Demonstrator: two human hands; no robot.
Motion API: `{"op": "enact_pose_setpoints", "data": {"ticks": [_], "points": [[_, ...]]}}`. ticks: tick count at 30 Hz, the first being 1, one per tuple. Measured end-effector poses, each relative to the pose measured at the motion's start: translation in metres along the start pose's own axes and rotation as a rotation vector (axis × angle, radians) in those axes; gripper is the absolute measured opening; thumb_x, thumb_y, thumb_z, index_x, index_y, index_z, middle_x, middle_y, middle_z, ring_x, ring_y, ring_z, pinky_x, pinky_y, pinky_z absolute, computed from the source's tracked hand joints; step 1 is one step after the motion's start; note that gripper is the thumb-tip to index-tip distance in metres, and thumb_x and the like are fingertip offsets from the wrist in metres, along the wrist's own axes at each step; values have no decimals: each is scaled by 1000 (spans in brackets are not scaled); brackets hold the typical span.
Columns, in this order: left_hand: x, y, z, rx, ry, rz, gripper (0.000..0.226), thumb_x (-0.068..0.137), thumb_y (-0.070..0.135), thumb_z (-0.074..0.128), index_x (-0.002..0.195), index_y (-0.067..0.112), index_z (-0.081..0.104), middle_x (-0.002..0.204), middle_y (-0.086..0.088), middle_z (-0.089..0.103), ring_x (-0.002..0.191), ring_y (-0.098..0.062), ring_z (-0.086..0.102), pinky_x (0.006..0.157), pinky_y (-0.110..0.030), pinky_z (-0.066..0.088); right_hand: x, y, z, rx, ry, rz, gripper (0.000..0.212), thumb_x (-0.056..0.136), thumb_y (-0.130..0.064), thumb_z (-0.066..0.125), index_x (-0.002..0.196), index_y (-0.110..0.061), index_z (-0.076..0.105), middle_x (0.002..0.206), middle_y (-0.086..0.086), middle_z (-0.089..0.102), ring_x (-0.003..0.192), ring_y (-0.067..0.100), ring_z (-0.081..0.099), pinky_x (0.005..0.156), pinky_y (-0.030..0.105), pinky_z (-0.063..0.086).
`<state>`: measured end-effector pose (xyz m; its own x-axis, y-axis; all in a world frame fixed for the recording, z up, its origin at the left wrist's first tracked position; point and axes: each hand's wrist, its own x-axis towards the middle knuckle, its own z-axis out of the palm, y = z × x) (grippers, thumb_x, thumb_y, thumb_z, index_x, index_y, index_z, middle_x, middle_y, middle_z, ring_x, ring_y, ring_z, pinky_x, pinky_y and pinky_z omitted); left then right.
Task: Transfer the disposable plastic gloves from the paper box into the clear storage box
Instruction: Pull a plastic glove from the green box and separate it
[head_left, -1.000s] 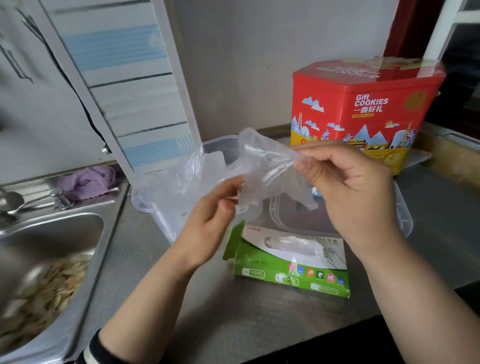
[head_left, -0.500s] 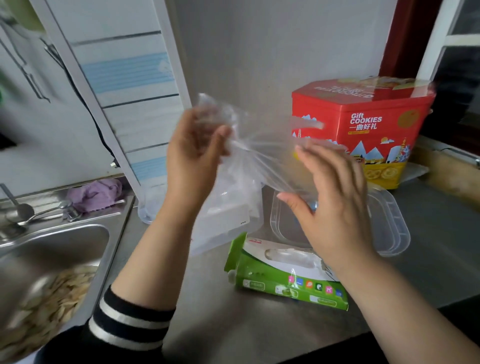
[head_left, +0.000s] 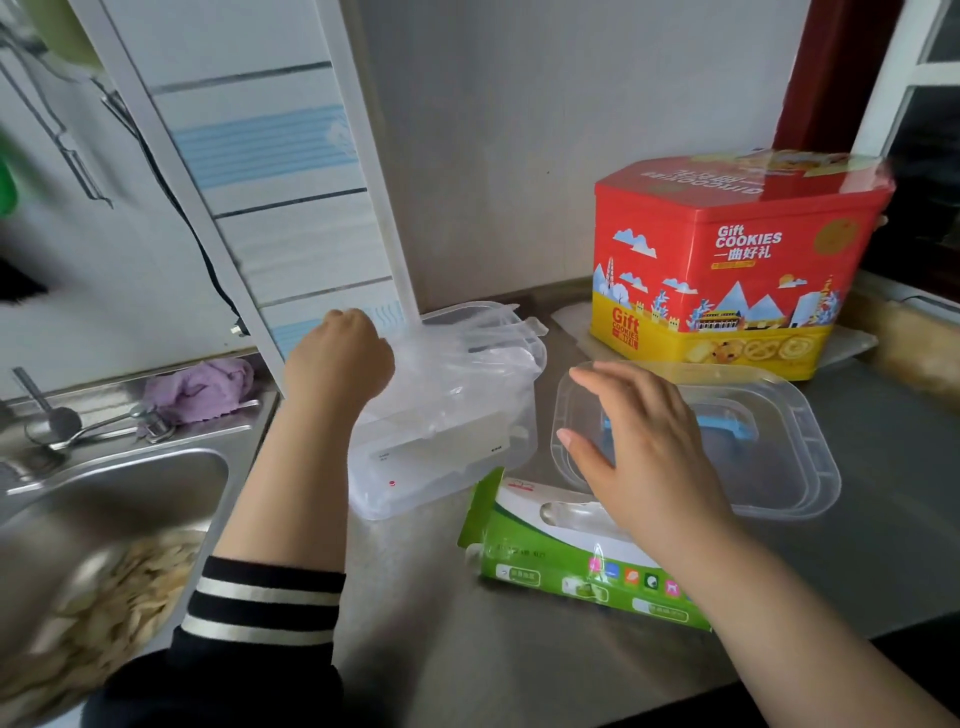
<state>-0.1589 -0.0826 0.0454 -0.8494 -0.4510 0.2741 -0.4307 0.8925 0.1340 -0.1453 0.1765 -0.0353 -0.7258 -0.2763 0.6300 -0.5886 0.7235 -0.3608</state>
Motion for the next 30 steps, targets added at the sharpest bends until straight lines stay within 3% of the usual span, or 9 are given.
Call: {"op": "enact_pose_setpoints", "data": {"ticks": [3,5,8,11,17,20,23,26,30], "points": [[7,-2,-5,220,-262,8,59,94,57,45,118,5,56,135,-18,47,112,-34,53,87,-39,41,-2,2,-1,15,-6,-7,48,83,-30,69,128,-16,57,129,4,54,120,25,49,99,41,41],[9,-2,-2,318,-424,15,68,91,64,46,124,6,53,141,-17,43,118,-31,50,93,-40,40,-3,2,-2,21,-12,-9,47,82,-28,71,126,-16,58,127,4,55,118,25,50,98,41,41],[13,-3,8,315,-576,41,66,91,64,44,131,12,53,126,-7,56,111,-25,51,99,-37,40,-5,2,-4,31,-22,-9,45,81,-27,73,123,-16,60,124,4,56,115,26,51,96,41,42],[12,-4,7,330,-486,27,63,88,66,47,125,17,57,109,-1,59,105,-25,55,93,-36,44,-6,4,-7,36,-56,-4,42,81,-28,73,120,-18,62,123,3,56,115,27,52,95,41,42],[-22,11,-28,374,17,121,52,94,62,39,122,26,63,129,-9,53,123,-34,42,93,-40,36,-7,7,-17,48,-141,54,37,85,-33,69,118,-19,63,126,1,54,119,25,50,97,39,39],[-43,21,-41,82,-240,238,72,90,69,26,113,14,67,115,-6,64,104,-25,56,82,-34,36,-5,6,-27,82,-247,80,42,87,-48,59,122,-25,60,130,-8,49,124,15,44,97,29,34],[-59,24,-40,-151,-528,360,58,75,73,49,110,29,62,109,17,61,105,-10,57,88,-26,39,-3,4,-39,153,-526,111,60,71,-73,46,116,-35,57,124,-19,48,118,2,42,96,24,36],[-62,20,-22,-168,-302,438,22,81,42,73,99,36,61,94,19,58,95,-9,59,79,-23,41,-6,3,-40,164,-739,121,57,62,-76,56,106,-39,56,113,-22,47,107,1,46,93,29,43],[-70,14,-21,-186,-187,487,15,85,26,71,100,31,68,88,18,58,84,-5,56,74,-20,40,-18,10,-27,218,-756,126,21,83,-50,66,99,-37,63,105,-22,47,91,1,50,71,20,47]]}}
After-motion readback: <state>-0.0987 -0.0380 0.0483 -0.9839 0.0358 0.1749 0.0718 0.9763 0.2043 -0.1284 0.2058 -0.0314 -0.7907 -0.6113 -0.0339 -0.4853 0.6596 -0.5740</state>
